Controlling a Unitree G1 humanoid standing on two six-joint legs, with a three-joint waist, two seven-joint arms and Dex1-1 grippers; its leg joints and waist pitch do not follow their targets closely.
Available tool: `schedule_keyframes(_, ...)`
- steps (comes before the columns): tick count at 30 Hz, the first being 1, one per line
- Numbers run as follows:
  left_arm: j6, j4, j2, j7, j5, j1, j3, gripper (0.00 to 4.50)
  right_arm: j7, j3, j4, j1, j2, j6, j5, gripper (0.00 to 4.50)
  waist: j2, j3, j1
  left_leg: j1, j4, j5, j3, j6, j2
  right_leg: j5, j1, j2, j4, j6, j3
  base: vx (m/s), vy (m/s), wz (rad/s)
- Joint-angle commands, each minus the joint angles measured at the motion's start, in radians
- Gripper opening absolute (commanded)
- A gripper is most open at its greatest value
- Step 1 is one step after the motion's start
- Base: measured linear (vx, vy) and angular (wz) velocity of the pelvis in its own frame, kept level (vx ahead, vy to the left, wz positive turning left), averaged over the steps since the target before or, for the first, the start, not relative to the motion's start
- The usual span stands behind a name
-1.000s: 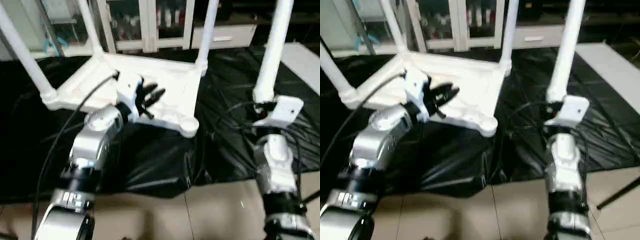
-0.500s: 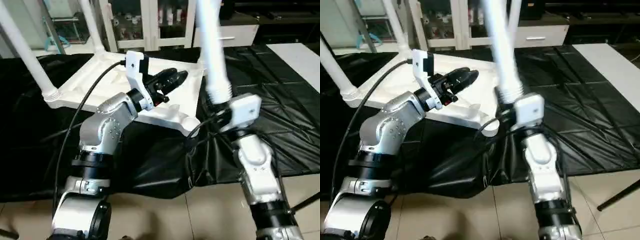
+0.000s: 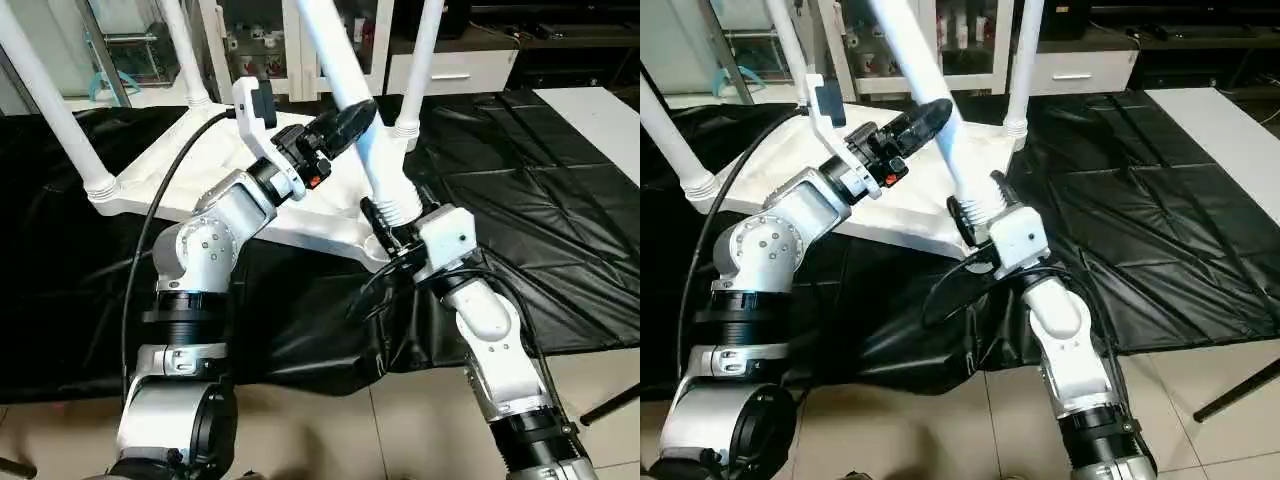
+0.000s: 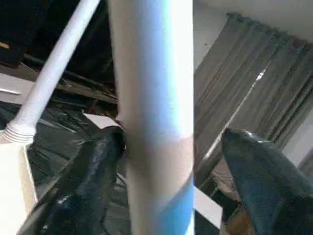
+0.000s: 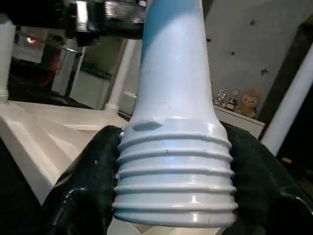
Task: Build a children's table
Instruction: Pick table leg
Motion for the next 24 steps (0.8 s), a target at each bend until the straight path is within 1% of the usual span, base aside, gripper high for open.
schedule_keyframes(1,0.016,-0.022,0.0,0.009,0.001,-0.008,-0.007,3.91,0.017,0.016,-0.041,0.003,-0.006,-0.016,-0.019,2.73,-0.017,-0.074,0.003,0.008,-0.066,-0.083,-0.012,0.133,0.034,-0.113,0.064,-0.044,-0.061,-0.229,0.036,0.0,0.0,0.0)
schedule_keyframes(2,0.012,-0.009,0.003,0.021,0.021,-0.009,-0.011,3.73,0.018,0.019,-0.042,0.003,-0.007,-0.017,-0.021,2.73,-0.018,-0.074,0.003,0.008,-0.066,-0.085,-0.012,0.132,0.033,-0.114,0.065,-0.043,-0.061,-0.229,0.036,0.0,0.0,0.0)
schedule_keyframes(3,0.011,-0.007,0.003,0.023,0.023,-0.009,-0.012,3.58,0.018,0.02,-0.042,0.003,-0.007,-0.017,-0.021,2.73,-0.016,-0.074,0.002,0.008,-0.066,-0.086,-0.012,0.131,0.033,-0.113,0.065,-0.043,-0.062,-0.228,0.036,0.0,0.0,0.0)
schedule_keyframes(5,0.018,0.03,0.01,0.081,0.046,-0.019,-0.01,3.51,0.022,0.027,-0.041,0.002,-0.009,-0.021,-0.025,2.73,-0.016,-0.074,0.002,0.008,-0.067,-0.094,-0.013,0.13,0.033,-0.118,0.066,-0.043,-0.063,-0.224,0.036,0.0,0.0,0.0)
schedule_keyframes(6,0.018,0.03,0.01,0.081,0.046,-0.019,-0.01,3.44,0.022,0.027,-0.041,0.002,-0.009,-0.021,-0.025,2.73,-0.016,-0.074,0.002,0.008,-0.067,-0.096,-0.013,0.126,0.032,-0.12,0.066,-0.043,-0.063,-0.223,0.035,0.0,0.0,0.0)
schedule_keyframes(8,0.03,0.05,0.013,0.111,0.031,-0.029,0.008,3.13,0.021,0.028,-0.039,0.002,-0.009,-0.02,-0.028,2.73,-0.015,-0.074,0.002,0.009,-0.068,-0.098,-0.014,0.124,0.033,-0.12,0.065,-0.042,-0.062,-0.224,0.035,0.0,0.0,0.0)
schedule_keyframes(9,0.033,0.053,0.015,0.112,0.024,-0.029,0.013,3.08,0.022,0.031,-0.037,0.001,-0.009,-0.022,-0.032,2.73,-0.013,-0.075,0.003,0.009,-0.067,-0.096,-0.014,0.121,0.034,-0.111,0.066,-0.043,-0.061,-0.228,0.035,0.0,0.0,0.0)
schedule_keyframes(11,0.035,0.054,0.017,0.112,0.02,-0.029,0.017,3.04,0.023,0.033,-0.036,0.001,-0.01,-0.024,-0.034,2.73,-0.014,-0.075,0.003,0.009,-0.067,-0.093,-0.014,0.122,0.034,-0.1,0.066,-0.043,-0.06,-0.233,0.035,0.0,0.0,0.0)
schedule_keyframes(13,0.037,0.053,0.018,0.109,0.018,-0.028,0.018,2.73,0.022,0.036,-0.034,0.001,-0.01,-0.025,-0.036,2.73,-0.014,-0.076,0.003,0.008,-0.066,-0.088,-0.014,0.126,0.033,-0.092,0.067,-0.043,-0.059,-0.235,0.035,0.0,0.0,0.0)
schedule_keyframes(16,0.036,0.05,0.017,0.11,0.014,-0.03,0.026,2.56,0.023,0.043,-0.031,0.001,-0.012,-0.026,-0.043,2.73,-0.012,-0.075,0.003,0.008,-0.066,-0.091,-0.014,0.126,0.033,-0.095,0.067,-0.044,-0.06,-0.237,0.035,0.0,0.0,0.0)
schedule_keyframes(18,0.034,0.05,0.017,0.112,0.006,-0.034,0.029,2.22,0.023,0.047,-0.03,0.001,-0.015,-0.027,-0.053,2.73,-0.012,-0.075,0.003,0.008,-0.066,-0.094,-0.015,0.124,0.033,-0.098,0.068,-0.044,-0.06,-0.237,0.035,0.0,0.0,0.0)
schedule_keyframes(20,0.032,0.051,0.018,0.12,-0.002,-0.039,0.034,2.2,0.019,0.049,-0.03,0.0,-0.018,-0.026,-0.063,2.73,-0.011,-0.075,0.003,0.009,-0.066,-0.103,-0.014,0.118,0.032,-0.106,0.068,-0.044,-0.061,-0.237,0.035,0.0,0.0,0.0)
schedule_keyframes(22,0.031,0.051,0.018,0.122,-0.004,-0.04,0.035,2.05,0.018,0.049,-0.03,0.0,-0.019,-0.025,-0.066,2.73,-0.012,-0.074,0.002,0.008,-0.068,-0.105,-0.015,0.116,0.032,-0.108,0.068,-0.043,-0.061,-0.235,0.034,0.0,0.0,0.0)
schedule_keyframes(23,0.033,0.051,0.02,0.123,-0.009,-0.041,0.039,2.0,0.005,0.051,-0.028,-0.002,-0.025,-0.026,-0.087,3.08,-0.007,-0.075,0.003,0.01,-0.066,-0.102,-0.015,0.116,0.032,-0.102,0.067,-0.044,-0.06,-0.235,0.035,0.0,0.0,0.0)
schedule_keyframes(24,0.033,0.051,0.02,0.123,-0.009,-0.041,0.039,2.01,0.005,0.051,-0.028,-0.002,-0.025,-0.026,-0.087,3.29,-0.008,-0.075,0.003,0.01,-0.067,-0.099,-0.015,0.115,0.033,-0.097,0.066,-0.043,-0.06,-0.236,0.035,0.0,0.0,0.0)
